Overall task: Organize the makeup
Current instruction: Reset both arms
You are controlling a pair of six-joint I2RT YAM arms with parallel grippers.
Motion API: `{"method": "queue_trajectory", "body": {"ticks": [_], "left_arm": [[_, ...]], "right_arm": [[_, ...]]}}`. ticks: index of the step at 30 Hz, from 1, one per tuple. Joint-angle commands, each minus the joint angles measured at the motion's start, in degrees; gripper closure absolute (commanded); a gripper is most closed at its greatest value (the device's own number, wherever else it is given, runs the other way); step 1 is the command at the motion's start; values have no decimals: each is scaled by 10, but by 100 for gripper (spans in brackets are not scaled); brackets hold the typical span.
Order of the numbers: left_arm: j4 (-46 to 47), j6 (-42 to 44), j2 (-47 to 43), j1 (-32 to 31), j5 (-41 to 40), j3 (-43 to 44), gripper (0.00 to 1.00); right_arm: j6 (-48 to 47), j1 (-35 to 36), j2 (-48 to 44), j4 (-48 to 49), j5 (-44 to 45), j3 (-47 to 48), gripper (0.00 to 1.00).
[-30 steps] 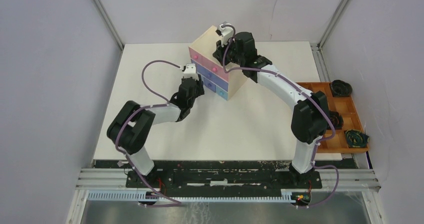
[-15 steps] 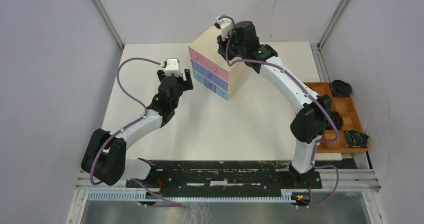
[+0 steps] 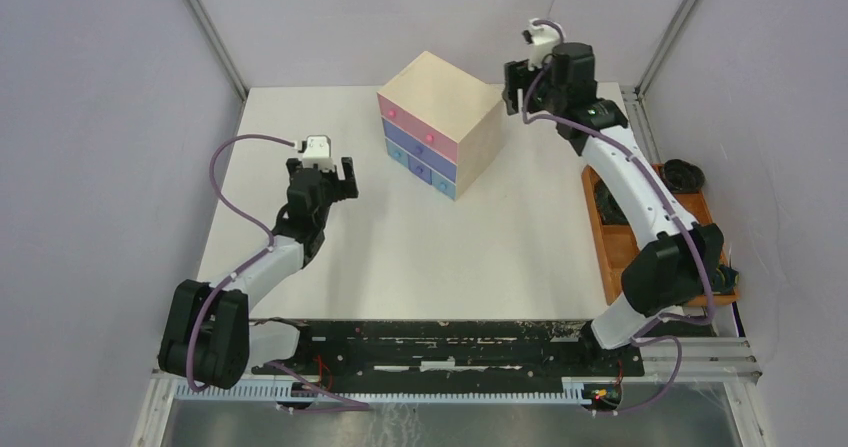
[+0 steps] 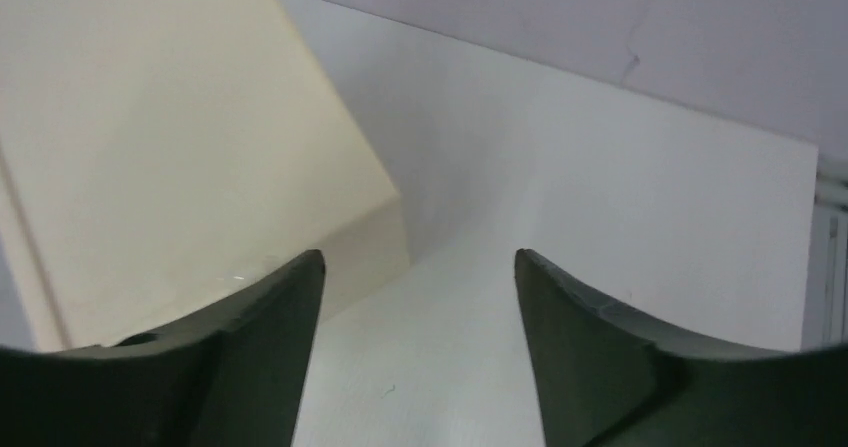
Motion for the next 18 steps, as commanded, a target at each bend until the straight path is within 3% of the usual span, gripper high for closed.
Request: {"method": "queue_trajectory", "body": {"ticks": [1, 3, 4, 11, 18], "left_arm": [[53, 31, 0, 23, 52, -32, 6], [63, 31, -3, 34, 58, -46, 6], [75, 32, -6, 37, 61, -54, 5], [117, 53, -3, 50, 78, -87, 4], [200, 82, 55, 61, 81, -133, 4]], "right_arm": [[67, -77, -66, 57, -3, -110, 17], [76, -96, -82, 77, -11, -161, 2], [77, -97, -92, 91, -6, -190, 0], [69, -98, -158, 179, 25, -360, 0], [35, -103, -181, 208, 59, -443, 0]]}}
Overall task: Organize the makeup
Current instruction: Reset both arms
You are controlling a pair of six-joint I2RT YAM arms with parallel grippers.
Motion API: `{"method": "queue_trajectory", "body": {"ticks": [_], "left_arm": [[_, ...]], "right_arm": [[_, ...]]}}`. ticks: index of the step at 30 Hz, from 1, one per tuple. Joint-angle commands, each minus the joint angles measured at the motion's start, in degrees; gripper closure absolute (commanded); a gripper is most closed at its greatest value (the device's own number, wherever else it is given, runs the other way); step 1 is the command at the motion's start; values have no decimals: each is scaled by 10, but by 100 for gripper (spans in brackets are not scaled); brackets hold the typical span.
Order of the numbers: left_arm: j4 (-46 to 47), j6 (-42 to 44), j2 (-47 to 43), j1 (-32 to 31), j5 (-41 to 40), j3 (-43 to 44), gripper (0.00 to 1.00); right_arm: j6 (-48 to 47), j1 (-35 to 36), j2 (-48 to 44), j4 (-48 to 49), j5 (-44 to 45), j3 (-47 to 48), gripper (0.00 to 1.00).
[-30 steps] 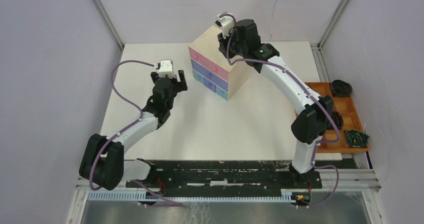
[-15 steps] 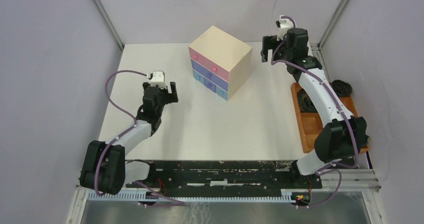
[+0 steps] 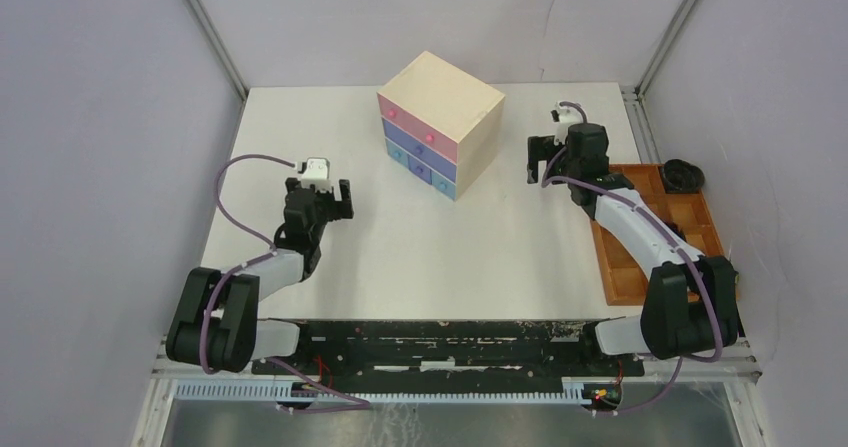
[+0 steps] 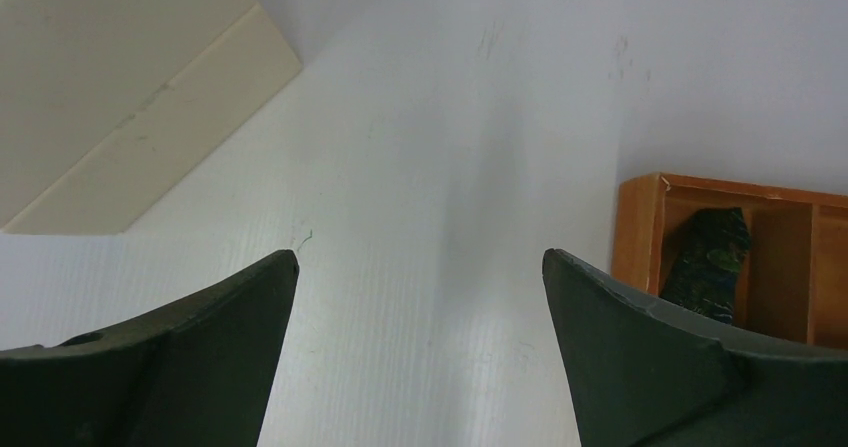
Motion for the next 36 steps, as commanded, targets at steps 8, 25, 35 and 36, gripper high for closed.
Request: {"method": "queue_trajectory", "body": {"ticks": [8, 25, 35, 36], "left_arm": [[254, 52, 77, 47, 54, -76, 4], [335, 20, 131, 79, 61, -92, 1], [314, 5, 134, 84, 37, -80, 1], [312, 2, 135, 86, 35, -78, 1]], "right_arm": [[-23, -14, -16, 136, 48, -103, 0], [-48, -45, -17, 400, 91, -271, 0], [-37, -60, 68, 565, 80, -332, 0], [-33, -62, 76, 593, 81, -338, 0]]}}
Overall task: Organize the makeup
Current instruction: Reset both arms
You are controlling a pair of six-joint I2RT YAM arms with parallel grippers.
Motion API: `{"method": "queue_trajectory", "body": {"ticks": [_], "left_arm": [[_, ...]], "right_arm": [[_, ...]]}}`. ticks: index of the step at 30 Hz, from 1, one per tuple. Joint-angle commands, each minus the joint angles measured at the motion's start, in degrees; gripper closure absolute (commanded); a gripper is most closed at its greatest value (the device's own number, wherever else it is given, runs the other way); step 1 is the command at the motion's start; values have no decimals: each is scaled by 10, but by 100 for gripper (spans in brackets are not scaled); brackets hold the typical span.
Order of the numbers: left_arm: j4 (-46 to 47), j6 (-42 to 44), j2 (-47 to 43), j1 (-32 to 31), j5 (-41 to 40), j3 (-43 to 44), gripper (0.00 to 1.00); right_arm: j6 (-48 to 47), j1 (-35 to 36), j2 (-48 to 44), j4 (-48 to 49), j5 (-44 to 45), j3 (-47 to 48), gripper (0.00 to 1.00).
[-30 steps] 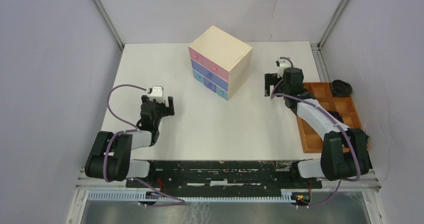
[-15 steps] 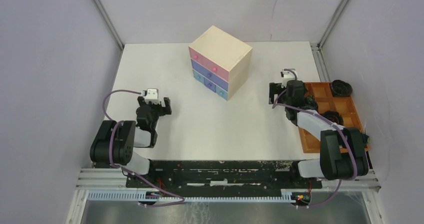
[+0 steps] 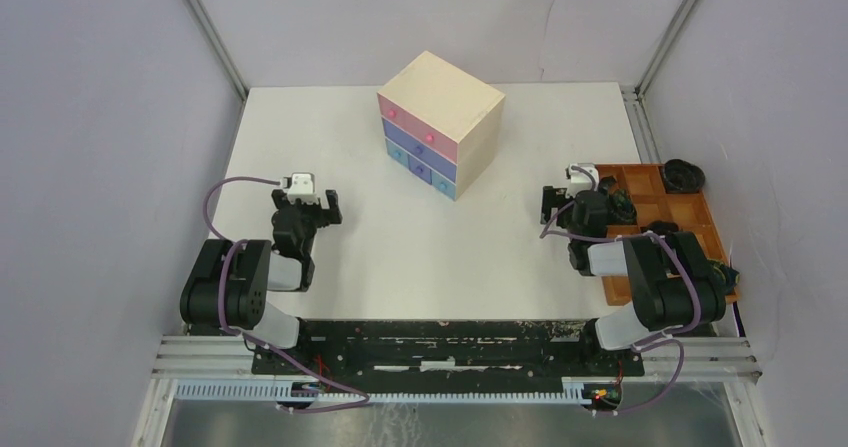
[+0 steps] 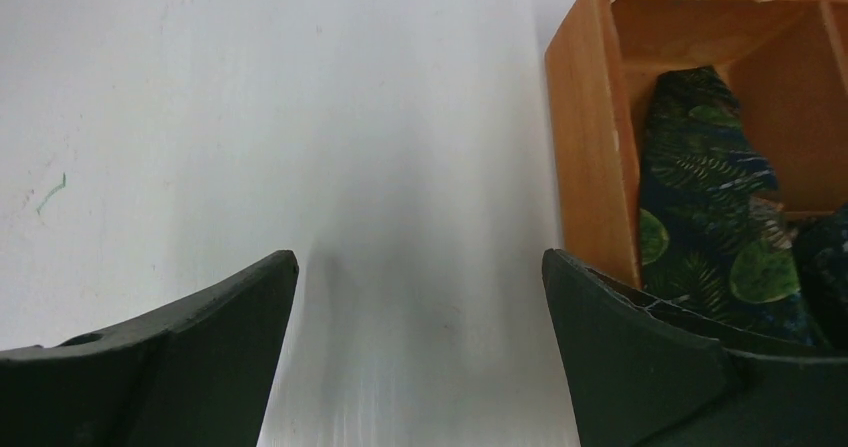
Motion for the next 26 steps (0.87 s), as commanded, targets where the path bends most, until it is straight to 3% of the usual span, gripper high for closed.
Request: {"method": "queue_trajectory", "body": {"ticks": [1, 26], "left_arm": [[8, -27, 5, 8, -21, 22, 1], [11, -28, 4, 7, -25, 19, 1]], "right_arm": [[12, -15, 4, 73, 10, 18, 0], [11, -16, 0, 62, 7, 19, 0]]}}
